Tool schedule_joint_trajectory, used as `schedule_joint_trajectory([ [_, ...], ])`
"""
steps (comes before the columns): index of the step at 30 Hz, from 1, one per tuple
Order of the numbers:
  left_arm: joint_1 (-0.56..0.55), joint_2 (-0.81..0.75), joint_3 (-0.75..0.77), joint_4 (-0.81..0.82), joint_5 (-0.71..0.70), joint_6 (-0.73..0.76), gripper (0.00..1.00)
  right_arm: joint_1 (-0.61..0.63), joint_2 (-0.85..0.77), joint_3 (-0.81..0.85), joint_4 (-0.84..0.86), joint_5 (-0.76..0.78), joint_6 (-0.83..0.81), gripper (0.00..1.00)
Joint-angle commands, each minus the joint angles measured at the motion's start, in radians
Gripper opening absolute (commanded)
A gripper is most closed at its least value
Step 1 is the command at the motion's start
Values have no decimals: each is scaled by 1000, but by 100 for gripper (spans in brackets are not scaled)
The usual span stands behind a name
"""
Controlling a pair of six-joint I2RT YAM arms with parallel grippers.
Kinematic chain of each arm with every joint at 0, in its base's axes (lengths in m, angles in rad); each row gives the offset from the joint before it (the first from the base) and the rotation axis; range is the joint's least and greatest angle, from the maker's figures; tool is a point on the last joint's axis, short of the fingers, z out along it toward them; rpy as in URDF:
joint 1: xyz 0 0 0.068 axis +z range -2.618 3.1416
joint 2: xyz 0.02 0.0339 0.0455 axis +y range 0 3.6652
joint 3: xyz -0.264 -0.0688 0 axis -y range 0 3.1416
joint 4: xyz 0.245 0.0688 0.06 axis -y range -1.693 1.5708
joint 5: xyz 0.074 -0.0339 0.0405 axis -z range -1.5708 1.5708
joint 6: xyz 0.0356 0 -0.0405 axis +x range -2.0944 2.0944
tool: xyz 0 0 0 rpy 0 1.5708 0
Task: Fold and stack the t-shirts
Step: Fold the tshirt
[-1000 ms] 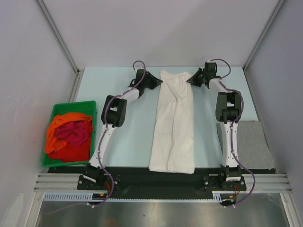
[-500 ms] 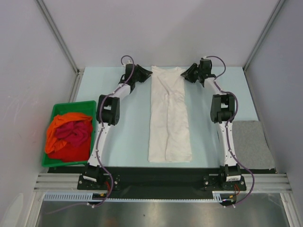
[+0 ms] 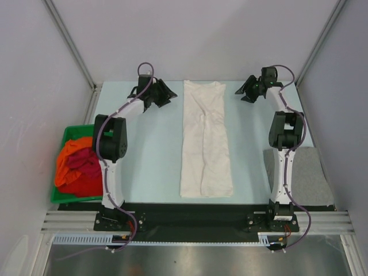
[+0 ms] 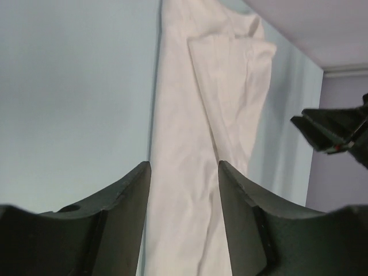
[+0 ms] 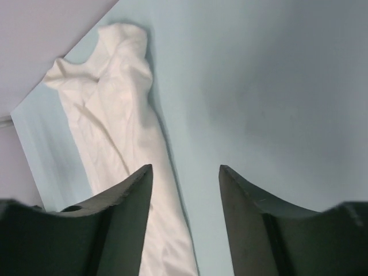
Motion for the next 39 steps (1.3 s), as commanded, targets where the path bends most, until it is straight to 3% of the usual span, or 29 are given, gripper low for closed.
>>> schedule_joint_trajectory([
  [1,-18,-209,-178,-78,63,111,56,57,-189,-65,-20,-45,-96,52],
  [6,-64,-499,-534,-121,135,161,56,128,-255,-201,88,-89,-41,39],
  [9,-117,-651,-724,-95,176,165,56,157,-255,-252,202,-159,31,22],
  [11,-143,-752,-838,-90,178,161,57,179,-214,-245,255,-230,86,10],
  [14,-147,-836,-930,-81,199,136,58,188,-178,-269,320,-288,163,3],
  [16,-145,-901,-981,-96,216,129,58,194,-160,-303,390,-288,210,2],
  [23,-145,-1007,-1044,-141,245,127,64,228,-37,-343,406,-322,227,0],
  [29,-147,-958,-1067,-140,303,148,68,248,-19,-354,319,-292,132,1],
  [35,-147,-903,-1055,-139,331,170,69,202,-123,-303,192,-253,83,5],
  [36,-148,-868,-1052,-139,336,171,69,197,-149,-291,156,-244,38,6],
  [39,-165,-809,-1044,-139,331,184,70,188,-276,-306,24,-187,-50,27],
])
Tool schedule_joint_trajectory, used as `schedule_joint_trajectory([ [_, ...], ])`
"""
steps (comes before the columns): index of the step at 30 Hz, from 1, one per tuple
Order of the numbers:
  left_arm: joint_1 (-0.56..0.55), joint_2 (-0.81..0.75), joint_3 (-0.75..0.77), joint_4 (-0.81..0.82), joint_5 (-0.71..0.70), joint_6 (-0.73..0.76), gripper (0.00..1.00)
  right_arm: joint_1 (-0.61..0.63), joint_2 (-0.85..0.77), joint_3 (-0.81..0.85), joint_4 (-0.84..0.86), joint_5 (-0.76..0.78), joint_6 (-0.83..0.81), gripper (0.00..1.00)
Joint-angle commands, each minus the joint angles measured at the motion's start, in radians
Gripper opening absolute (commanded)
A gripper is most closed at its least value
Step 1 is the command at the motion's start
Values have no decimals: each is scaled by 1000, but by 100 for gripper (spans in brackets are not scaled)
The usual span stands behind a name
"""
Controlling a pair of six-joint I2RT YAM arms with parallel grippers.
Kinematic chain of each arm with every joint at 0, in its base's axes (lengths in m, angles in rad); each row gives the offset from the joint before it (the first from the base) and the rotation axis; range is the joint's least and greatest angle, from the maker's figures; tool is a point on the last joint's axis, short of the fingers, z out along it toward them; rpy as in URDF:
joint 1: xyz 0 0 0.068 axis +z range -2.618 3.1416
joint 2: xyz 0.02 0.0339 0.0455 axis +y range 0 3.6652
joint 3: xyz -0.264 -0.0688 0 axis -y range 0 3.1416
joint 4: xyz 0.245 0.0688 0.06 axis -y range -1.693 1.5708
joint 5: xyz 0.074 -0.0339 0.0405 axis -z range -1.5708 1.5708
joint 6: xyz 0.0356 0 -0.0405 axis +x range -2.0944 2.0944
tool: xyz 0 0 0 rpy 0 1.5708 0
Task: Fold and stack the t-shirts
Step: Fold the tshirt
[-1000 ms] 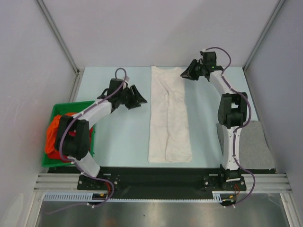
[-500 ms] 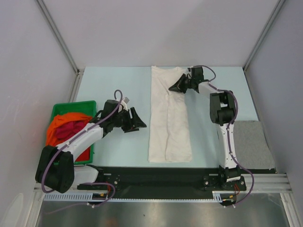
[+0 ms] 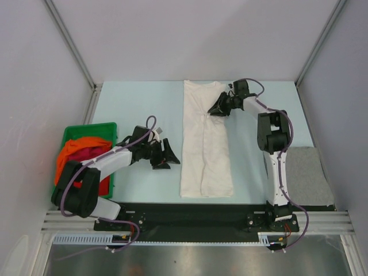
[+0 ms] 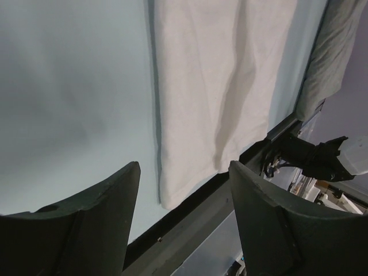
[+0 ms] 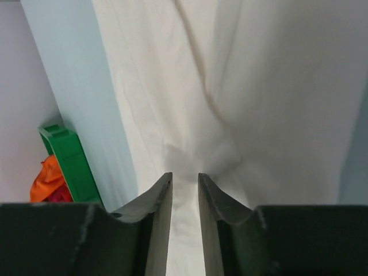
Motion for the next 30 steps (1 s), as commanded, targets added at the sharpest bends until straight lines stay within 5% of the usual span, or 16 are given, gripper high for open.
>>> schedule_joint_trajectory([
  [1,-21,59,18,11,26,42,70,-19,-231,-29,-193,85,-151,32],
  [6,-84,122,16,9,14,47,68,-18,-542,-315,-285,136,-235,63],
  [11,-139,154,7,-1,-21,45,68,-33,-806,-696,-293,129,-272,77],
  [19,-220,161,-80,-6,-31,-13,65,-36,-1196,-1255,-291,101,-162,78],
  [30,-309,138,-179,11,-87,-107,56,8,-1287,-1446,-265,121,-80,55],
])
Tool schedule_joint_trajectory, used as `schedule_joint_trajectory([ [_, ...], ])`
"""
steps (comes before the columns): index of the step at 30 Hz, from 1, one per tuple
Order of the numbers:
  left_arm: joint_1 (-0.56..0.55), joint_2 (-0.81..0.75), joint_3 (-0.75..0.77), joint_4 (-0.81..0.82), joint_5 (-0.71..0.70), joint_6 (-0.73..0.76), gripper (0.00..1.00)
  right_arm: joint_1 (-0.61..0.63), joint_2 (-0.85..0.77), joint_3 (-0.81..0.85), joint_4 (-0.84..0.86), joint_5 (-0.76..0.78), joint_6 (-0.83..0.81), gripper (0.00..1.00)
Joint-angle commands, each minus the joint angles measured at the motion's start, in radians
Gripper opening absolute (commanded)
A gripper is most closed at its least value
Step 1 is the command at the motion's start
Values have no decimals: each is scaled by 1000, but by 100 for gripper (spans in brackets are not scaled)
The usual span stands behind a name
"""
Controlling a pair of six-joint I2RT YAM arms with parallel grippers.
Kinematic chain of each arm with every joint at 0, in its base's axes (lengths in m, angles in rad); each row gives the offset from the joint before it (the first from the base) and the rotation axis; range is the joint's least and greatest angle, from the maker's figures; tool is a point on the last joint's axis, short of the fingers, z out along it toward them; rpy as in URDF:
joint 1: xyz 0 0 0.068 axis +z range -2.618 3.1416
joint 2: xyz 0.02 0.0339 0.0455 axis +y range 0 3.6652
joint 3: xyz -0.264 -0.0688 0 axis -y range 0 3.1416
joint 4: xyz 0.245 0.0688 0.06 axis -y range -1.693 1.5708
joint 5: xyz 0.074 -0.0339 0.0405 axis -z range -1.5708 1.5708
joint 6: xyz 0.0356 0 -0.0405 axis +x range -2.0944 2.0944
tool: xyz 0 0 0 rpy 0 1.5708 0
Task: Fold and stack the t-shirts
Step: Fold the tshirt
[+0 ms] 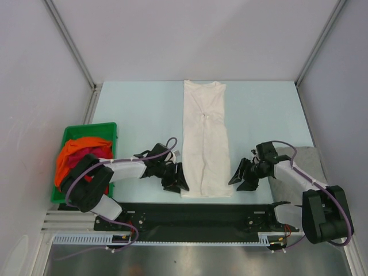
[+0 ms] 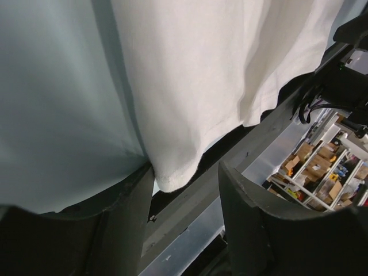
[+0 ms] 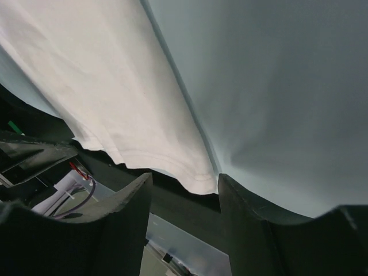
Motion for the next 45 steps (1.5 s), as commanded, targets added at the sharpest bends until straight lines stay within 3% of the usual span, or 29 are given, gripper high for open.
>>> schedule_joint_trajectory([
  [1,-16,-10,-83,-56,-115,-14,56,27,8,-11,41,13,27,55],
  [8,-21,21,-141,21,-78,-46,55,61,41,-60,103,15,53,54],
  [14,-24,59,-136,55,-78,-51,41,64,74,-80,126,13,55,47],
  [17,-28,65,-136,56,-78,-52,32,67,87,-99,146,8,65,33],
  [18,-30,62,-139,58,-75,-52,22,70,87,-104,146,8,70,13],
  [20,-34,56,-145,58,-70,-52,1,79,81,-110,115,18,81,0],
  [25,-59,22,-185,49,-72,-80,0,102,-28,-112,-12,60,119,0],
  [34,-90,-59,-212,34,-36,-84,0,119,-76,-130,-46,38,136,0],
  [40,-82,-45,-19,-124,-72,4,0,119,-59,9,-43,10,130,0],
  [45,8,-21,219,-195,-101,23,0,86,98,213,-57,36,66,0],
])
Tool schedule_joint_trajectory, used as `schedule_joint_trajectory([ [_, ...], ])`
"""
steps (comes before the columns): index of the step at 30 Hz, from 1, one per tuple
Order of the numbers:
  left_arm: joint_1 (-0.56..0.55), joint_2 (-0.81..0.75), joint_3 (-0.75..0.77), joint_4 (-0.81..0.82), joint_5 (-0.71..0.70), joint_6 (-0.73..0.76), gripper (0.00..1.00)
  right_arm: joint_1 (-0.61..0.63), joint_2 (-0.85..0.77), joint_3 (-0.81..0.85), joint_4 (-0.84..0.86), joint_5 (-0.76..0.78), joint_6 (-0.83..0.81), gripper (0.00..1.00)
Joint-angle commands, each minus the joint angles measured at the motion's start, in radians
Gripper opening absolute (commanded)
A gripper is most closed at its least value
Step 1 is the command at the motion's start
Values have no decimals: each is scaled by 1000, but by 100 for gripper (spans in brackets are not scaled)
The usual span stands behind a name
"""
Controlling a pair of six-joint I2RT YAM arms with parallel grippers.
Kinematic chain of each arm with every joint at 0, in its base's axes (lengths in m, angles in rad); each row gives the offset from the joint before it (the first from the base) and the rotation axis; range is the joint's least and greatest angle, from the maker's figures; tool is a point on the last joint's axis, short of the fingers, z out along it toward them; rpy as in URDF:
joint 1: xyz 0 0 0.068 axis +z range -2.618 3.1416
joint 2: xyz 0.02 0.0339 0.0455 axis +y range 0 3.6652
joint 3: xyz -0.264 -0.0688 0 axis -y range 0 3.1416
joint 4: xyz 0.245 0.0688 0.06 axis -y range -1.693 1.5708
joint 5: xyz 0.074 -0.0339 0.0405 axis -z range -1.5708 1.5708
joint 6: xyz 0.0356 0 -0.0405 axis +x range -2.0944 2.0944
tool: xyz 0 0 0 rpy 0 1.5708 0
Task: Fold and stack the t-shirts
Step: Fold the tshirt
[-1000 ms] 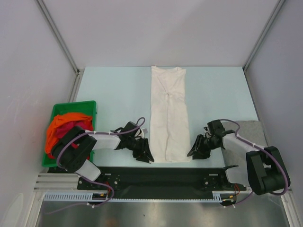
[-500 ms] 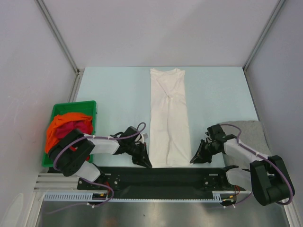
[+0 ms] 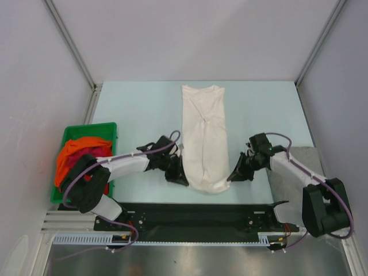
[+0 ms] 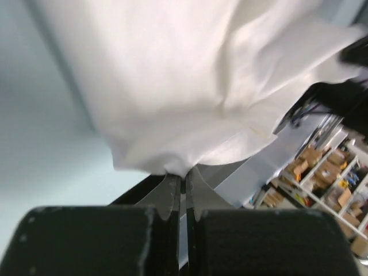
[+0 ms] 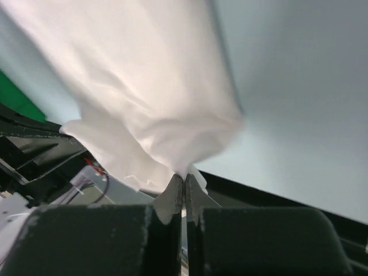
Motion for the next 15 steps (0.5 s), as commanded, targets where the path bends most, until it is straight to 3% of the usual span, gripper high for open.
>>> schedule_joint_trajectory([
  [1,76,13,156,-47,-56,49,0,-49,107,159,18,10,-74,0],
  [11,273,318,625,-138,-26,117,0,-159,522,640,26,-29,-154,0],
  [15,327,421,746,-147,-49,117,0,-181,660,827,-6,-36,-158,0],
])
